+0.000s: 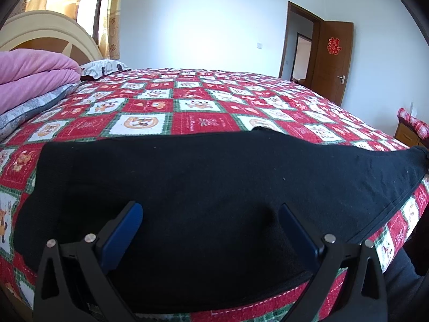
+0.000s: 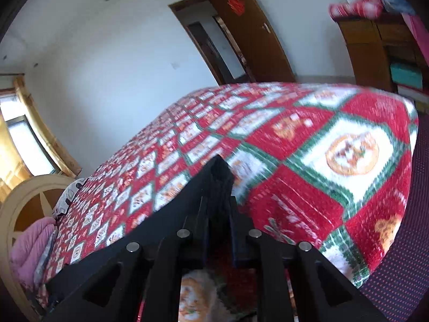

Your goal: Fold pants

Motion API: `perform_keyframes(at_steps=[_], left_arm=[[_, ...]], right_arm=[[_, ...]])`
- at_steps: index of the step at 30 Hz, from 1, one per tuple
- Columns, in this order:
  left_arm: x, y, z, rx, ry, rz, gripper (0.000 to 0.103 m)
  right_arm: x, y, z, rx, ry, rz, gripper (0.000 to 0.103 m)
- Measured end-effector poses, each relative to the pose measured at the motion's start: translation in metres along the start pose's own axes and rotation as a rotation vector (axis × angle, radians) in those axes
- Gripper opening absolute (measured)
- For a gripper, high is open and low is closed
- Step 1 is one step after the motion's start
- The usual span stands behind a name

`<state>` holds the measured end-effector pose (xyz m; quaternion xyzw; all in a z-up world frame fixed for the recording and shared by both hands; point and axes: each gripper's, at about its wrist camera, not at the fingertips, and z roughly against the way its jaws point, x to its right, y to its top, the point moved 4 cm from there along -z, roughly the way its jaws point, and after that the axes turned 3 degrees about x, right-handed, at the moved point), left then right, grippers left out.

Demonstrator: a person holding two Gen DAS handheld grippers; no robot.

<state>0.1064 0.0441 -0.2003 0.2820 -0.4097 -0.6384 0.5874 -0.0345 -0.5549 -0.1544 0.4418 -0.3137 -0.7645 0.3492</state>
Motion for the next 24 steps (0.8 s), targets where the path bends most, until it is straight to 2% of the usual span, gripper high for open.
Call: perform_keyframes(at_steps=[4, 8, 24], left_arm=[[-0.012, 0.001, 0.002, -0.003, 0.039, 0.037, 0.103], [-0.02, 0.0, 0.001, -0.006, 0.042, 0.067, 0.103], [-0.018, -0.003, 0.001, -0.008, 0.061, 0.033, 0.103]], right_arm=[[-0.035, 0.003, 0.013, 0.058, 0.022, 0.115, 0.012], [-0.068, -0.003, 0.017, 0.079, 0.055, 0.222, 0.012], [-0.159, -0.048, 0.011, 0.028, 0.192, 0.448, 0.011]])
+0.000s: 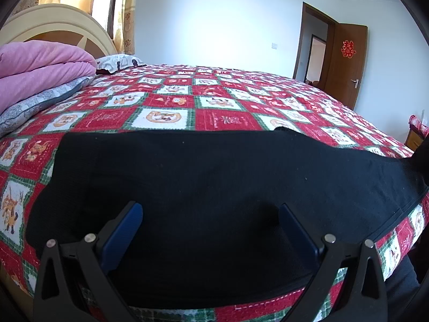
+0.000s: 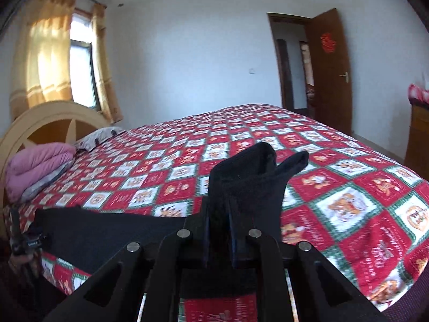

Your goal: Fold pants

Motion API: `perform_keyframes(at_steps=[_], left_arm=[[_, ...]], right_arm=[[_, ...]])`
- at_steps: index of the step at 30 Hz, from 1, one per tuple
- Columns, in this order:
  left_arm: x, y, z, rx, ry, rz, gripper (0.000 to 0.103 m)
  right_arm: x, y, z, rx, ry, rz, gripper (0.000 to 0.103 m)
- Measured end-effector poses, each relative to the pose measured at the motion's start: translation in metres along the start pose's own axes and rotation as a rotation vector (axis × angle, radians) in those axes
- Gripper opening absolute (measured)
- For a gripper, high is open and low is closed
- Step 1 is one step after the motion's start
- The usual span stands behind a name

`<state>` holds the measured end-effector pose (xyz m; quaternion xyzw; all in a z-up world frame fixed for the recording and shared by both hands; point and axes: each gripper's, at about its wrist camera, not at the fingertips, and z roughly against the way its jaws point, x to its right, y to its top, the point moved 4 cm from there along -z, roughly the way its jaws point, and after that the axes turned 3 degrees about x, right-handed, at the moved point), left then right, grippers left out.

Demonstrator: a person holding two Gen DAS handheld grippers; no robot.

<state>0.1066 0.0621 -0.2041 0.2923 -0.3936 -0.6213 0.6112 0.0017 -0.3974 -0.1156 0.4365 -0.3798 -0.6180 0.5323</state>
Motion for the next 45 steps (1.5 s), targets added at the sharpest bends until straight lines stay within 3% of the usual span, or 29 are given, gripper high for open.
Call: perform_keyframes(at_steps=[19, 45], left_arm=[[0.001, -0.001, -0.001, 0.0, 0.003, -0.006, 0.103], [0.002, -0.001, -0.001, 0.0, 0.004, -0.008, 0.103]], right_arm=[[-0.093, -0.025, -0.038, -0.101, 0.146, 0.1, 0.011], [-0.193, -0.055, -0.066, -0.163, 0.266, 0.198, 0.011]])
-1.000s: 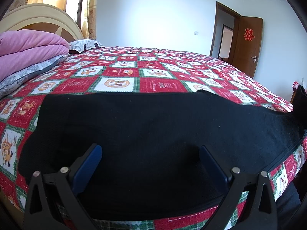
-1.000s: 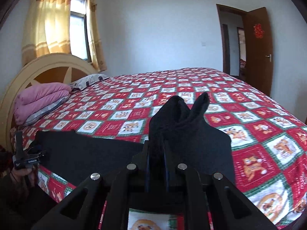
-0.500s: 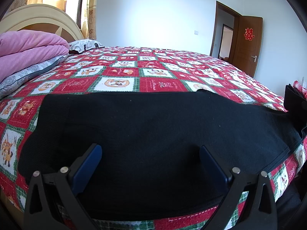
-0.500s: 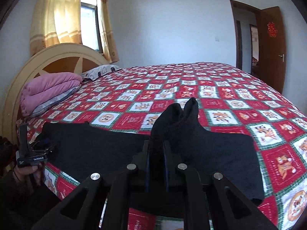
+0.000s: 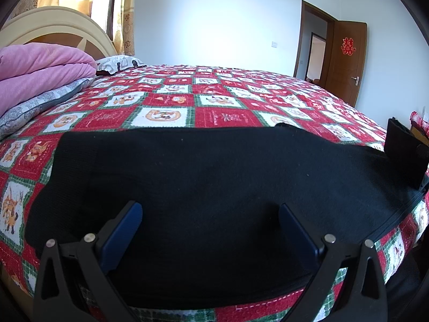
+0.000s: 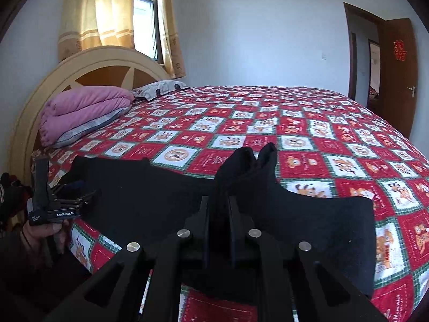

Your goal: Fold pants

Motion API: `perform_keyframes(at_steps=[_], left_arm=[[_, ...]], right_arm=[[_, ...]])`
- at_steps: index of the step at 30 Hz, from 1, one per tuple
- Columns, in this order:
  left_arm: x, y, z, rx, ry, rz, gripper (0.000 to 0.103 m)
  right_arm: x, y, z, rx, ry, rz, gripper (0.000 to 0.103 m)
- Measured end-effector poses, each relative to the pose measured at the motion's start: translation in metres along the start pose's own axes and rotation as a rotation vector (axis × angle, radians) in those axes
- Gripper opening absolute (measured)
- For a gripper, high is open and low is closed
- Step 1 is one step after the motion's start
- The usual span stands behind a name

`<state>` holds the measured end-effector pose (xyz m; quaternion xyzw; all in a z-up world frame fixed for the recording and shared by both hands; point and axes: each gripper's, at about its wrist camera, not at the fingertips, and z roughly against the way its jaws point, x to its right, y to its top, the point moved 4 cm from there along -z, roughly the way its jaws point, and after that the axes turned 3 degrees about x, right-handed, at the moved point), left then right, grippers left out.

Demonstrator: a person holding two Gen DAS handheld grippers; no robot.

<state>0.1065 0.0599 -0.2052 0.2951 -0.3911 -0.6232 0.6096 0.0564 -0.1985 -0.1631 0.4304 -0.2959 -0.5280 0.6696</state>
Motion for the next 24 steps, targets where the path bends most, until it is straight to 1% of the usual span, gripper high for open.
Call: perform_keyframes(at_steps=[10, 17, 24], left_arm=[[-0.001, -0.001, 0.0, 0.0, 0.003, -0.003, 0.103], [-0.001, -0.001, 0.0, 0.0, 0.003, -0.005, 0.103], [-0.001, -0.001, 0.0, -0.001, 0.004, -0.006, 0.103]], right_arm=[[-0.029, -0.014, -0.025, -0.031, 0.012, 0.058, 0.011], [-0.053, -0.022, -0.037, -0.048, 0.016, 0.128, 0.011], [-0.065, -0.034, -0.052, -0.101, -0.006, 0.199, 0.012]])
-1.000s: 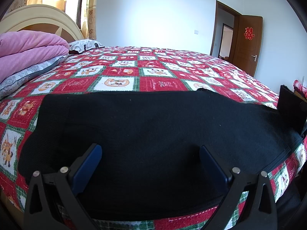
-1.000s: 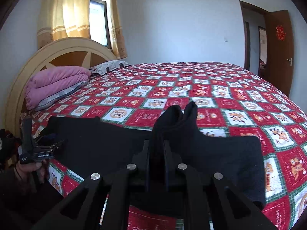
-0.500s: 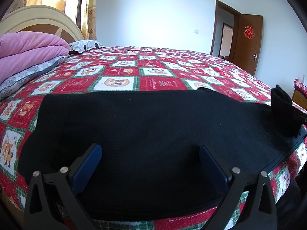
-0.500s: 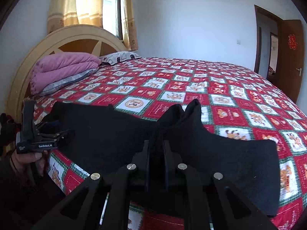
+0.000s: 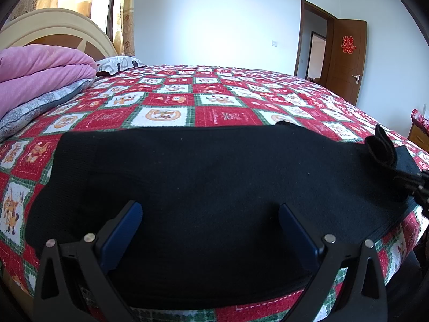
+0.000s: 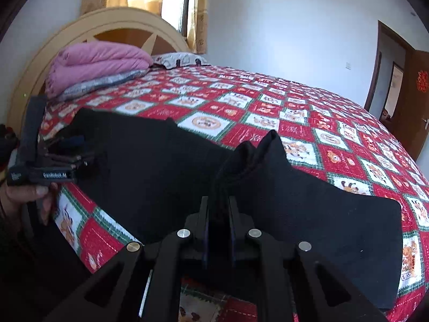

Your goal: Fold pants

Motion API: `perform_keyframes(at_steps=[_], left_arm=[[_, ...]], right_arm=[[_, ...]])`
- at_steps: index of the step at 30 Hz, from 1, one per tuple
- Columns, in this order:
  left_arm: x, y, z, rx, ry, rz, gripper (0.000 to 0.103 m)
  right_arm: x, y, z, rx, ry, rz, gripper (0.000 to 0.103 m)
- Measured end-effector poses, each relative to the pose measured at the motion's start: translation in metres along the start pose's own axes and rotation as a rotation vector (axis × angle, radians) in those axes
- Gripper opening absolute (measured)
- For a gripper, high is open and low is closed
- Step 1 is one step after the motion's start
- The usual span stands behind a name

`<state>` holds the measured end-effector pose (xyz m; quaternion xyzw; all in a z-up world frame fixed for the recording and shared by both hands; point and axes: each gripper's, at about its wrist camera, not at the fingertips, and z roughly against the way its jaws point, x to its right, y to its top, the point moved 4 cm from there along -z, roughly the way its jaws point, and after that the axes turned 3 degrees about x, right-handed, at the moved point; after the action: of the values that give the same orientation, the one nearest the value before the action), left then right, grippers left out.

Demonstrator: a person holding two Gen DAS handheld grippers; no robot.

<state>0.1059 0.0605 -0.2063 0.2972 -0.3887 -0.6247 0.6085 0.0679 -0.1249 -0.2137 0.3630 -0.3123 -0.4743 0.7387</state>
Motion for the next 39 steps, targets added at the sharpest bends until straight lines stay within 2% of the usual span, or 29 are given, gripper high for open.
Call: perform_keyframes(at_steps=[7, 11, 15, 20, 24, 26, 27, 32, 33, 35, 37, 39], left_arm=[[0.0, 0.0, 0.0, 0.0, 0.001, -0.001, 0.103], [0.0, 0.0, 0.0, -0.001, 0.001, -0.002, 0.103], [0.0, 0.0, 0.0, -0.001, 0.0, -0.002, 0.103], [0.001, 0.0, 0.0, -0.001, 0.002, -0.003, 0.103], [0.001, 0.0, 0.0, -0.001, 0.003, -0.004, 0.103], [0.001, 0.0, 0.0, -0.001, 0.002, -0.004, 0.103], [0.0, 0.0, 0.0, -0.001, 0.002, -0.004, 0.103], [0.001, 0.0, 0.0, -0.001, 0.002, -0.005, 0.103], [0.002, 0.0, 0.0, -0.001, 0.003, -0.005, 0.103], [0.002, 0.0, 0.0, -0.002, 0.003, -0.006, 0.103], [0.0, 0.0, 0.001, -0.001, 0.0, -0.004, 0.103], [0.002, -0.001, 0.001, -0.001, 0.001, -0.005, 0.103]], right_arm=[[-0.016, -0.009, -0.01, -0.032, -0.032, 0.111, 0.012], [-0.023, -0.015, -0.016, -0.05, -0.037, 0.155, 0.018], [-0.026, -0.016, -0.014, -0.054, 0.004, 0.16, 0.039], [-0.024, -0.01, -0.003, -0.028, 0.049, 0.116, 0.039], [-0.003, 0.005, 0.009, 0.045, 0.007, 0.007, 0.041], [0.006, 0.009, 0.004, 0.033, -0.019, -0.035, 0.048], [0.008, 0.01, -0.002, 0.018, -0.025, -0.047, 0.048], [-0.001, 0.003, -0.027, -0.054, 0.009, -0.017, 0.048], [-0.008, 0.0, -0.03, -0.066, -0.003, 0.016, 0.054], [-0.016, -0.004, -0.03, -0.068, -0.012, 0.07, 0.061], [-0.023, -0.007, -0.027, -0.06, -0.029, 0.114, 0.061], [-0.02, -0.006, -0.021, -0.061, -0.015, 0.092, 0.061]])
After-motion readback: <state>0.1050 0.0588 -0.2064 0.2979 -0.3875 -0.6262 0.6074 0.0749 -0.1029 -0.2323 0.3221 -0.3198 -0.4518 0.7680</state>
